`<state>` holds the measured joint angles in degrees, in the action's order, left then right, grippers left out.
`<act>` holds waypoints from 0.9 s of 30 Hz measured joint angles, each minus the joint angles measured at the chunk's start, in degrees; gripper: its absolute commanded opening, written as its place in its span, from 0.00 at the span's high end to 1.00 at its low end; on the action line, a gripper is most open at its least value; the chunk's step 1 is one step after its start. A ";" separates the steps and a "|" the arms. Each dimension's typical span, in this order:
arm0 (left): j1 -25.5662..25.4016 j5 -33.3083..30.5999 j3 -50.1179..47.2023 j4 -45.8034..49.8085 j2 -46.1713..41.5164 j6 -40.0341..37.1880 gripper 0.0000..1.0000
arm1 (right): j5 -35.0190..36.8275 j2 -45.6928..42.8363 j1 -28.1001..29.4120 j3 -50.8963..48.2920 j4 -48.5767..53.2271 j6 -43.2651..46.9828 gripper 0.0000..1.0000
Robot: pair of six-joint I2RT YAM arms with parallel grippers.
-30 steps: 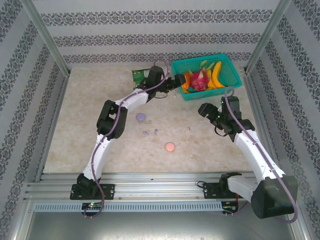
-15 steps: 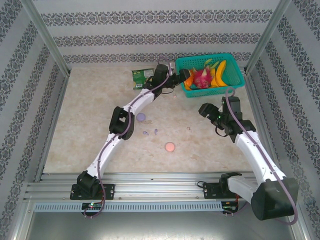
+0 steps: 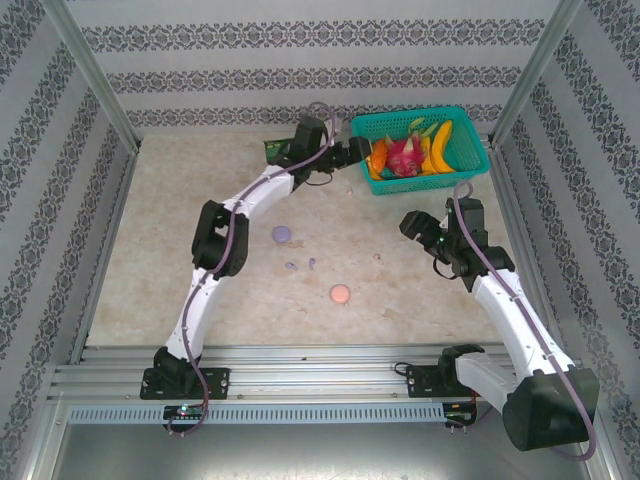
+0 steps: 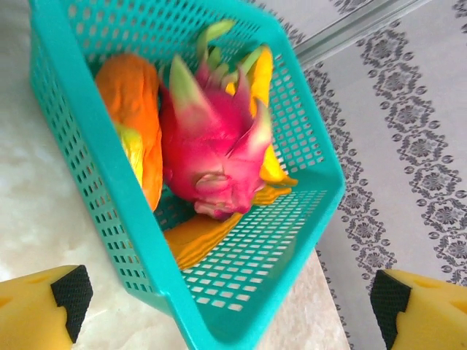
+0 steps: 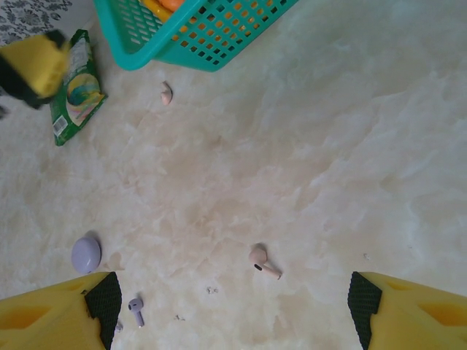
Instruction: Insert the wireless bluetooth earbuds into the charging case
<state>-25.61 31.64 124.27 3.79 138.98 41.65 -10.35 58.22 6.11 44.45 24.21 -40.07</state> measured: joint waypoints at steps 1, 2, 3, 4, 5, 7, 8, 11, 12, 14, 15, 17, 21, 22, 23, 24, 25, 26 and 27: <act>0.26 -0.66 -0.70 0.94 -1.49 -1.38 0.00 | -0.02 -0.07 0.00 0.00 -0.02 0.00 0.17; 0.63 -1.53 -1.20 2.25 -2.99 -3.08 0.02 | -0.02 -0.15 0.00 0.00 0.00 0.02 0.17; 0.79 -2.56 -1.55 3.69 -4.20 -4.79 0.05 | 0.00 -0.26 0.00 0.00 0.00 0.02 0.17; 0.94 -3.39 -1.77 4.92 -4.81 -6.23 0.07 | -0.02 -0.35 0.00 0.00 0.00 0.04 0.17; 1.03 -4.63 -1.86 6.60 -5.27 -8.11 0.12 | -0.02 -0.46 0.00 0.00 0.00 0.04 0.16; 0.94 -7.08 -1.99 9.92 -5.31 -11.69 0.17 | -0.02 -0.66 0.00 0.00 0.00 0.13 0.17; 0.79 -8.52 -2.47 11.98 -5.29 -13.55 0.22 | -0.02 -0.81 0.00 -0.07 -0.02 0.24 0.16; 0.07 -12.52 -3.45 17.75 -4.68 -18.51 0.34 | -0.02 -1.33 0.00 -0.39 0.00 0.31 0.16; -0.33 -13.84 -3.65 19.30 -4.24 -20.02 0.37 | 0.00 -1.40 0.00 -0.55 -0.02 0.44 0.16; -1.16 -15.80 -3.67 21.55 -3.30 -22.34 0.41 | -0.02 -1.42 0.00 -0.79 0.00 0.59 0.16; -1.68 -16.63 -3.67 22.49 -2.71 -23.28 0.43 | -0.02 -1.42 0.00 -0.85 0.00 0.66 0.16; -2.60 -17.73 -3.61 23.96 -1.68 -24.85 0.47 | -0.02 -1.42 0.00 -0.90 -0.02 0.68 0.16; -4.20 -19.74 -1.29 26.16 1.77 -26.93 0.50 | -0.02 -1.40 0.00 -0.92 -0.02 0.70 0.16; -4.48 -20.20 -0.70 26.49 2.58 -27.23 0.50 | -0.02 -1.40 0.00 -0.92 -0.02 0.70 0.16; -4.83 -20.52 -0.02 26.93 3.34 -27.58 0.50 | -0.02 -1.40 0.00 -0.92 -0.02 0.70 0.16; -5.11 -21.07 0.70 27.15 4.15 -27.78 0.50 | -0.02 -1.40 0.00 -0.92 -0.04 0.70 0.16; -5.22 -21.44 1.18 27.17 4.74 -27.96 0.51 | -0.02 -1.40 0.00 -0.92 -0.02 0.70 0.16; -5.46 -21.92 1.77 27.26 5.44 -28.02 0.51 | -0.02 -1.40 0.00 -0.92 -0.02 0.70 0.16; -5.66 -22.47 2.32 27.34 5.97 -28.06 0.51 | -0.02 -1.38 0.00 -0.92 -0.02 0.70 0.16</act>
<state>-31.27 9.17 126.58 31.14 144.94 13.58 -10.37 56.84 6.11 43.53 24.18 -39.38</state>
